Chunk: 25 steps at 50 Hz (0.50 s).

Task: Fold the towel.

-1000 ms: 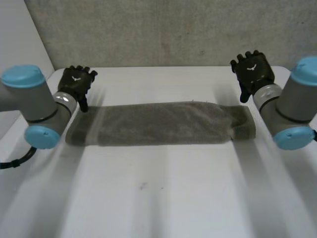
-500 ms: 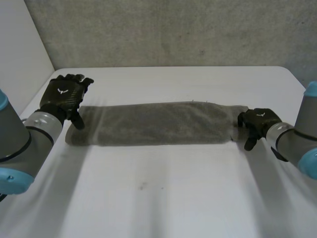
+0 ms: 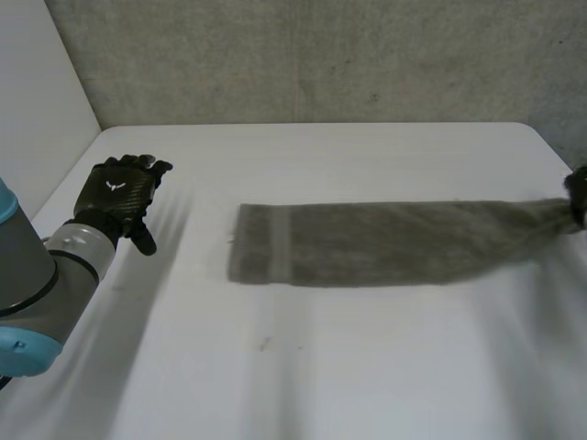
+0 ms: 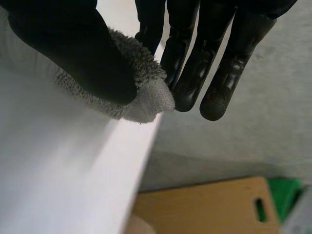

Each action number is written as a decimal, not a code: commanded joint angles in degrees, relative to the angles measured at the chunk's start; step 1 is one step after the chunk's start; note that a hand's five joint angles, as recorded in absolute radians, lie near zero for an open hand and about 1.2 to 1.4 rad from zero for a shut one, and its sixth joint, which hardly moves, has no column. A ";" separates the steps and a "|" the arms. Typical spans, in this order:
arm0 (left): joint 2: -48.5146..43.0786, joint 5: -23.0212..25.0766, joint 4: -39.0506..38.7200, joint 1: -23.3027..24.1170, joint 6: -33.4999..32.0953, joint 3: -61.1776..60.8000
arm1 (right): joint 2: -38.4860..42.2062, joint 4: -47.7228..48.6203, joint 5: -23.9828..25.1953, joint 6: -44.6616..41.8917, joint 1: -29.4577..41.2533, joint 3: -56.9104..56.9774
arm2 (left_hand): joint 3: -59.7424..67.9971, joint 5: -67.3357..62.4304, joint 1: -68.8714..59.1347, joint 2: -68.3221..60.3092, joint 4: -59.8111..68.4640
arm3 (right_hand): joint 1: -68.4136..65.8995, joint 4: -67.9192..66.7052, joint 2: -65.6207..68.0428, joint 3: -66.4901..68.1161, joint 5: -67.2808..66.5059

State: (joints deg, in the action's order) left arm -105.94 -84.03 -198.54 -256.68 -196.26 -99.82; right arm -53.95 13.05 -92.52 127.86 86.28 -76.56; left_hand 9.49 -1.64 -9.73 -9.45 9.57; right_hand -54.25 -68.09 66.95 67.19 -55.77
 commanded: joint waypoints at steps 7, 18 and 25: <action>0.38 0.01 -0.01 0.48 0.00 -0.72 | -8.37 2.50 11.05 8.10 15.76 3.52 | 0.51 1.64 -0.27 -0.55 0.43 | -25.75 -11.91 13.05 12.81 -14.23; 0.91 0.00 -0.01 -0.13 0.00 -0.90 | 1.98 8.56 26.94 6.09 39.91 4.40 | 0.51 1.64 -0.27 -0.55 0.43 | -25.75 -11.91 13.05 12.81 -14.23; 0.82 0.00 -0.01 0.30 0.00 -0.99 | 10.25 7.87 28.10 0.21 44.49 5.10 | 0.51 1.64 -0.27 -0.55 0.43 | -25.75 -11.91 13.05 12.81 -14.23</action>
State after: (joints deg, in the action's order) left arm -104.98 -84.09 -198.55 -256.74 -196.26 -100.77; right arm -51.02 21.37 -65.54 133.08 127.10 -71.99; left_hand 9.49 -1.53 -9.73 -9.45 9.53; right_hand -54.65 -68.23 66.99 68.27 -55.96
